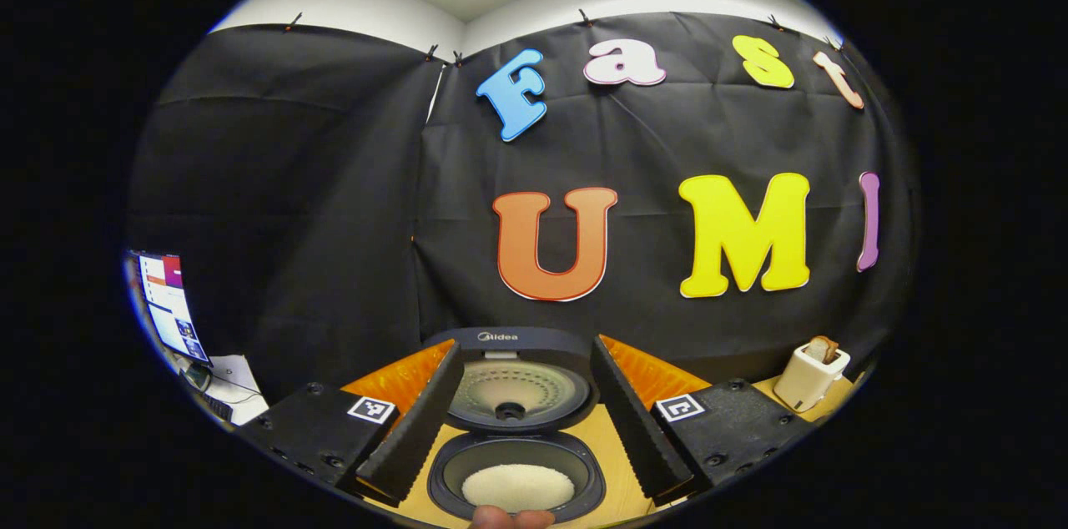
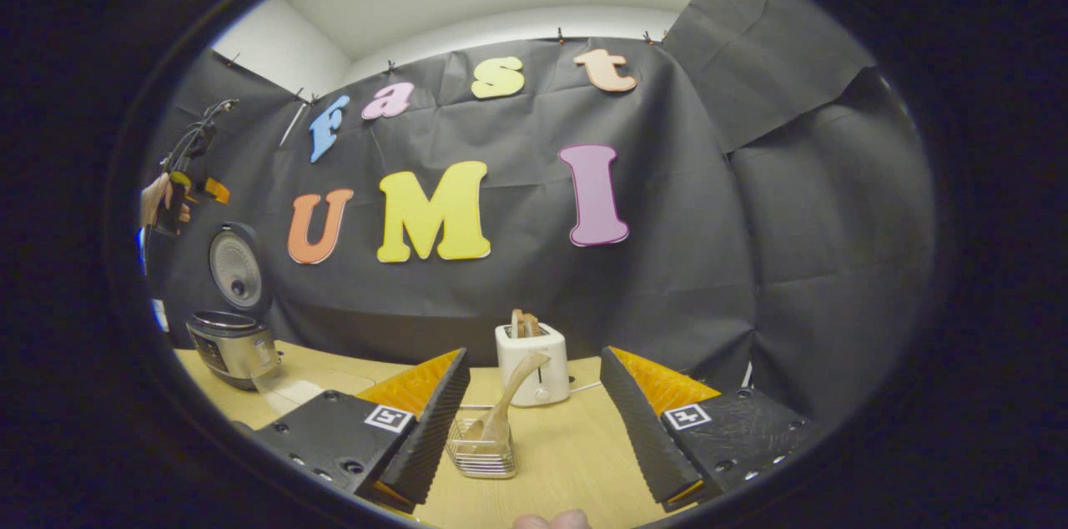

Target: Close the left gripper, press the button to open the rice cooker; take a wooden spoon from the chopstick holder with the right hand, scoop a spoonful of rice and pour it into the rice cooker, then put the wooden spoon back into the chopstick holder.

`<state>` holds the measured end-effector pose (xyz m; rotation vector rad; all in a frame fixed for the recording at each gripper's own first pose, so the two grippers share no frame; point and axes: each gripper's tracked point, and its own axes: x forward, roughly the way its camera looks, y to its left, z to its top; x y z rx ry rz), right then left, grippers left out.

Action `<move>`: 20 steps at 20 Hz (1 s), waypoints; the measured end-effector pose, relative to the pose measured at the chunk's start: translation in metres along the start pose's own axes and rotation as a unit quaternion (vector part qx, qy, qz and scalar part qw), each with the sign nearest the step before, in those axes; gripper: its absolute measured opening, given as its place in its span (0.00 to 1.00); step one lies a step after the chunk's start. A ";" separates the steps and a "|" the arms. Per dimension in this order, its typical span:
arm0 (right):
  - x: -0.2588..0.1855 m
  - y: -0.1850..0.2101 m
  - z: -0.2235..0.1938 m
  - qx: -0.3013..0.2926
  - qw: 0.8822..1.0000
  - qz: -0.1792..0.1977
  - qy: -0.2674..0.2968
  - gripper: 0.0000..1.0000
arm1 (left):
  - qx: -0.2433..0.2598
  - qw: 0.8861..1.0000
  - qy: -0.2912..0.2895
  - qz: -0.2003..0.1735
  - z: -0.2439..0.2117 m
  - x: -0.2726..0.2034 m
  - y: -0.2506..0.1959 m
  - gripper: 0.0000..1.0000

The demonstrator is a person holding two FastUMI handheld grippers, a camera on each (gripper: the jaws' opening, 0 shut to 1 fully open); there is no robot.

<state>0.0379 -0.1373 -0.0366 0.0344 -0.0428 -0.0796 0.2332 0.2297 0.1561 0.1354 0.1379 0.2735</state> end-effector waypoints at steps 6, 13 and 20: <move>-0.017 -0.001 -0.004 -0.021 1.000 -0.007 -0.018 0.93 | -0.016 0.999 0.035 -0.008 0.002 0.059 0.003 0.97; -0.019 -0.007 -0.007 0.005 1.000 -0.009 -0.006 0.93 | 0.030 0.997 0.065 -0.015 -0.007 0.080 0.010 0.96; -0.025 0.003 -0.001 0.003 1.000 -0.001 -0.010 0.93 | 0.021 0.995 0.096 0.000 -0.020 0.087 0.016 0.97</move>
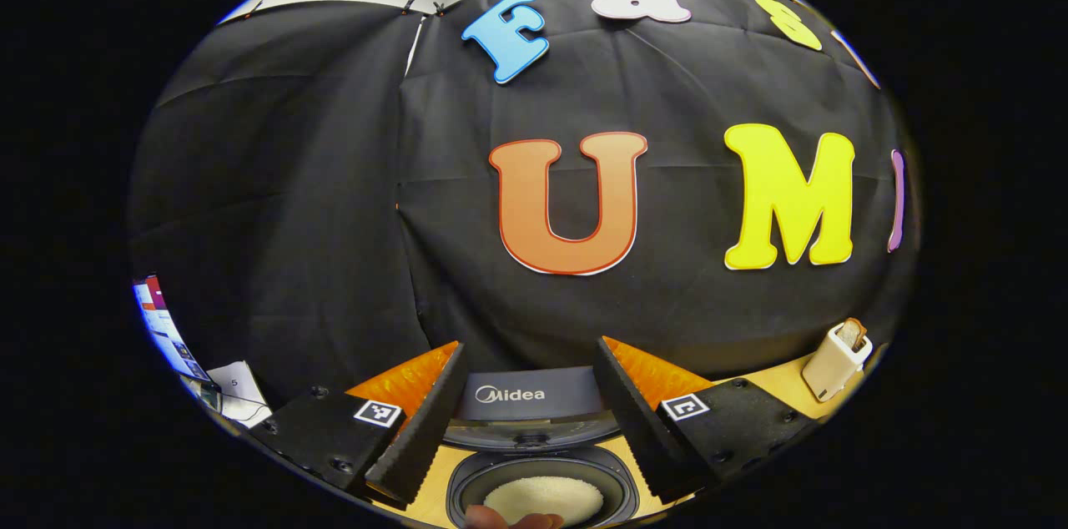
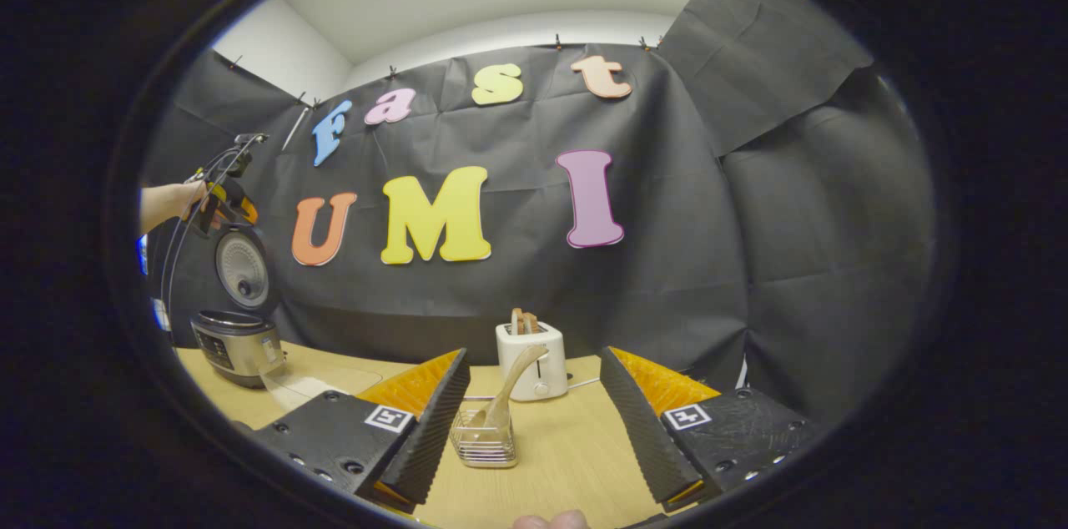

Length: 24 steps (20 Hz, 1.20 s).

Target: Close the left gripper, press the button to open the rice cooker; take a wooden spoon from the chopstick holder with the right hand, scoop a spoonful of rice and pour it into the rice cooker, then put the wooden spoon back into the chopstick holder.

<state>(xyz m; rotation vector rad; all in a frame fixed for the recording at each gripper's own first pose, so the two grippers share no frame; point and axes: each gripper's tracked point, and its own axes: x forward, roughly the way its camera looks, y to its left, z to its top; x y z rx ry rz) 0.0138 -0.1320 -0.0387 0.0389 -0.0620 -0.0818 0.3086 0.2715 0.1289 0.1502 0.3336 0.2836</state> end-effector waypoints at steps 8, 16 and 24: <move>-0.007 0.013 0.006 -0.007 1.000 0.011 -0.006 0.90 | -0.005 1.000 -0.022 0.000 -0.007 -0.012 -0.003 0.98; -0.024 0.032 0.020 0.000 0.999 0.039 -0.015 0.90 | 0.001 0.999 -0.048 -0.008 -0.068 -0.094 -0.013 0.97; -0.041 0.041 0.025 -0.005 0.998 0.057 -0.014 0.90 | 0.005 0.999 -0.054 0.000 -0.152 -0.139 -0.023 0.95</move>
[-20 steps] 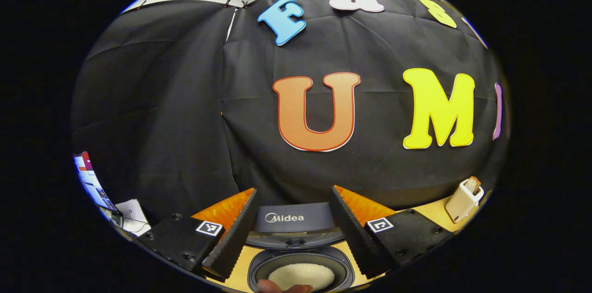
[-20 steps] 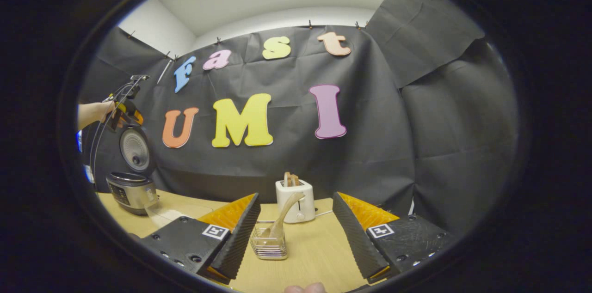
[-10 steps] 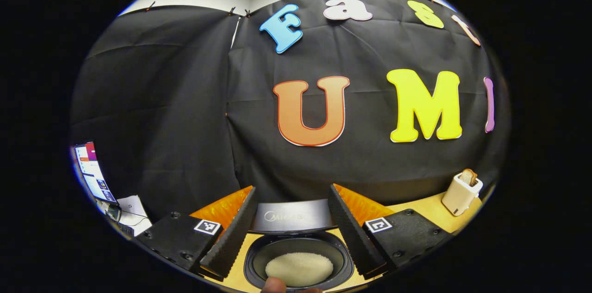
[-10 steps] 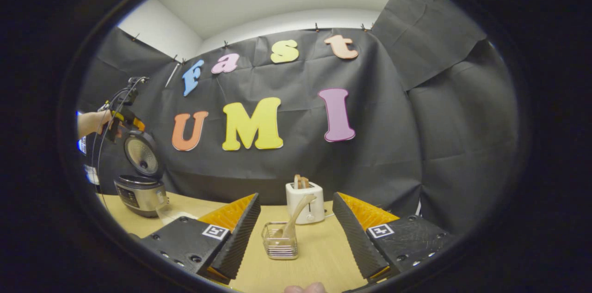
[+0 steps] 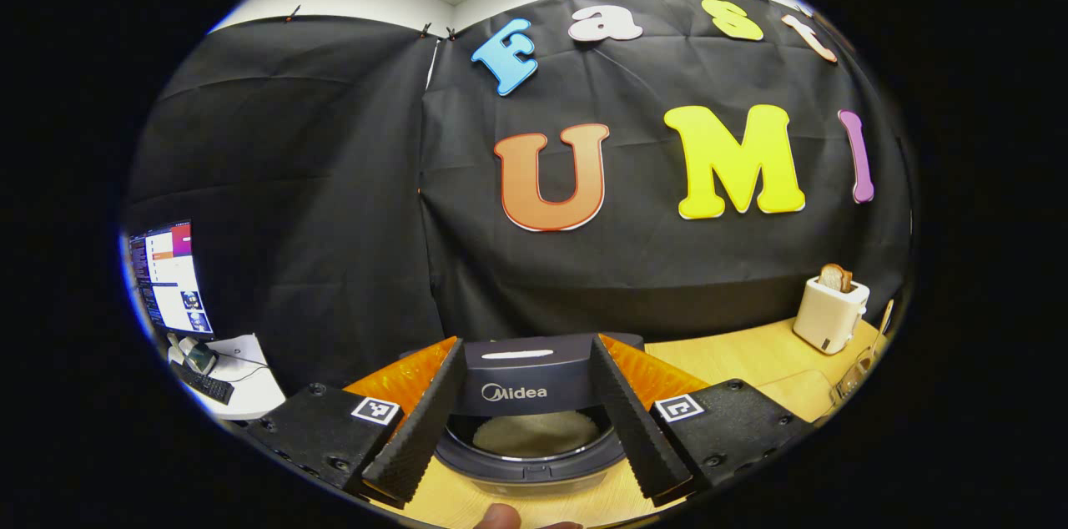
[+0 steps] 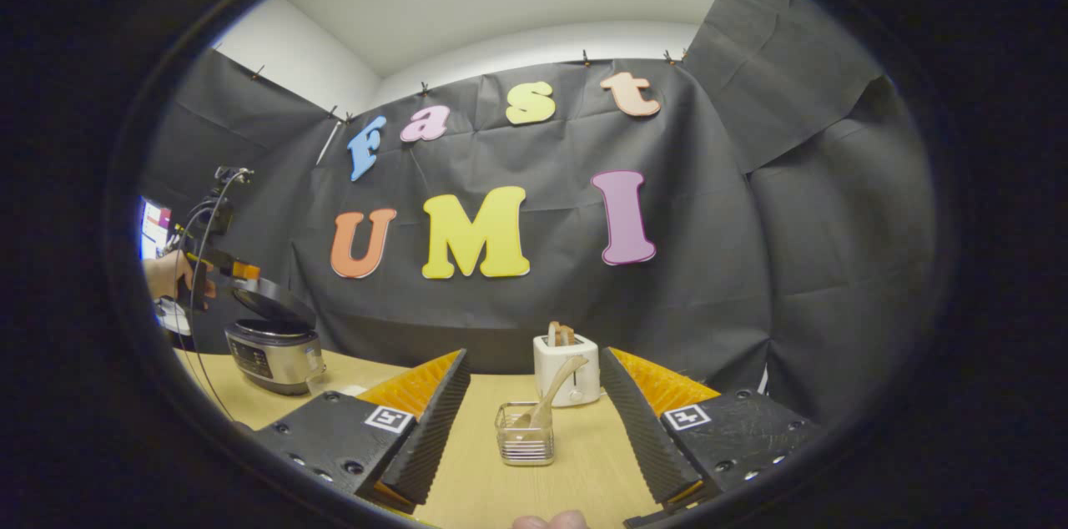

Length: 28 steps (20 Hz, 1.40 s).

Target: Close the left gripper, press the button to open the rice cooker; take a wooden spoon from the chopstick holder with the right hand, scoop a spoonful of rice and pour it into the rice cooker, then put the wooden spoon back into the chopstick holder.

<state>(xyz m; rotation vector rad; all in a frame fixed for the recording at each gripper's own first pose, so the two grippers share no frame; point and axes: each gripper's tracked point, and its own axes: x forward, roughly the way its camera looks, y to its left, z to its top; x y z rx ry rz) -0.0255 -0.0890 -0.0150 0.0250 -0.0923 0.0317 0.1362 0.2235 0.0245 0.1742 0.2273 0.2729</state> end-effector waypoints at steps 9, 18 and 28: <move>0.002 0.011 -0.005 -0.003 1.000 0.010 0.017 0.91 | -0.026 0.999 0.022 0.005 -0.081 -0.016 -0.013 0.95; 0.010 0.021 -0.004 -0.004 1.000 0.016 0.017 0.93 | -0.018 0.997 0.077 0.007 -0.178 -0.017 -0.026 0.90; 0.016 0.046 0.005 -0.003 0.999 0.036 0.004 0.93 | -0.054 0.998 -0.039 0.006 -0.071 -0.035 -0.005 0.85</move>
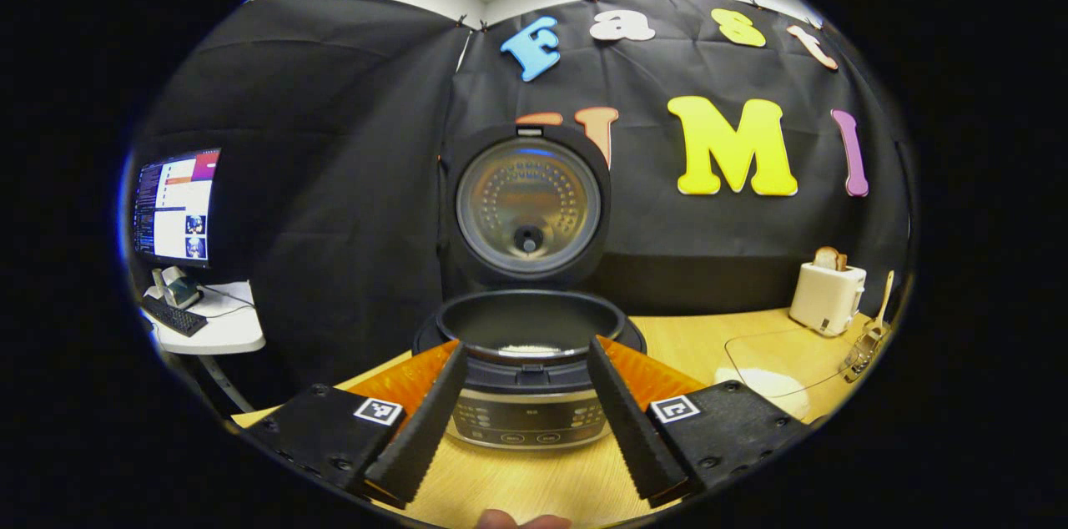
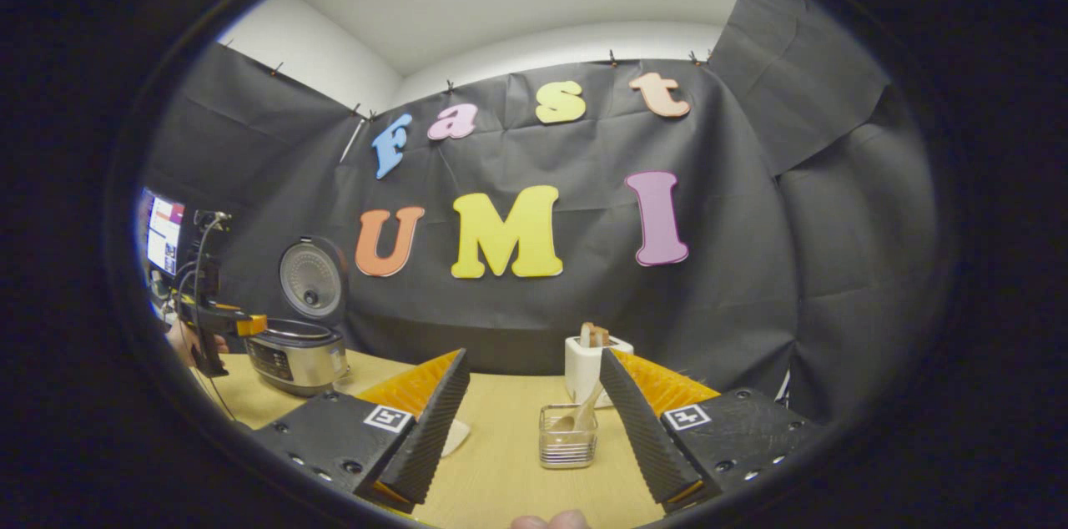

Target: Close the left gripper, press the button to open the rice cooker; take a wooden spoon from the chopstick holder with the right hand, scoop a spoonful of rice and pour it into the rice cooker, then put the wooden spoon back into the chopstick holder.

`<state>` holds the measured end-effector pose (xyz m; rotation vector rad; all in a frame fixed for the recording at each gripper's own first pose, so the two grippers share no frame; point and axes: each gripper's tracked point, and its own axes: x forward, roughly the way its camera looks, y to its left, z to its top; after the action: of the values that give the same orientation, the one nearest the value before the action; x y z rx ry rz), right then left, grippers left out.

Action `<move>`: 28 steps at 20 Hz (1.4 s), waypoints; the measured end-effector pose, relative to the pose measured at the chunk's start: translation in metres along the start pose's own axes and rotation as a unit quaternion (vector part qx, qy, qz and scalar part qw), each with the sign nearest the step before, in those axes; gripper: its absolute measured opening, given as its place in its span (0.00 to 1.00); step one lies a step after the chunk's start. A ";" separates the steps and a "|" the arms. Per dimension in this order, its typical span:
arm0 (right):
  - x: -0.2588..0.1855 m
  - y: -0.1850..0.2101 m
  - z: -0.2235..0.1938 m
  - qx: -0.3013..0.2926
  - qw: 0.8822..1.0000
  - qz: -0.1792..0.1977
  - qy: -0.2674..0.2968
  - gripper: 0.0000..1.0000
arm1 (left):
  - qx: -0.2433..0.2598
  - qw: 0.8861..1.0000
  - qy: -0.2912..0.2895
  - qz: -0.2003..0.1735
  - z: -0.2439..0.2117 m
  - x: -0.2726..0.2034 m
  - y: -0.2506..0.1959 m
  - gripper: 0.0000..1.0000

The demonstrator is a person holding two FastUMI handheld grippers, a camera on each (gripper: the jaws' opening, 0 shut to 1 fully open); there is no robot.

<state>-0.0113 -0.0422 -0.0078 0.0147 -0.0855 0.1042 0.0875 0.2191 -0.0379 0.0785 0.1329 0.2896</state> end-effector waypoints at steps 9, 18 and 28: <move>-0.002 -0.030 -0.001 0.015 1.000 -0.020 -0.004 0.91 | 0.025 0.999 -0.042 -0.007 0.149 0.064 -0.010 0.99; 0.006 -0.084 -0.022 0.050 0.997 -0.060 0.014 0.91 | 0.011 1.000 -0.019 0.012 0.248 0.188 0.012 0.98; 0.002 -0.089 -0.016 0.033 0.996 -0.082 0.007 0.95 | 0.006 0.997 0.067 0.028 0.202 0.259 0.031 0.97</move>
<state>0.0015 -0.1304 -0.0246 0.0876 -0.0661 -0.0571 0.3529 0.3120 0.1335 0.0742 0.2657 0.3508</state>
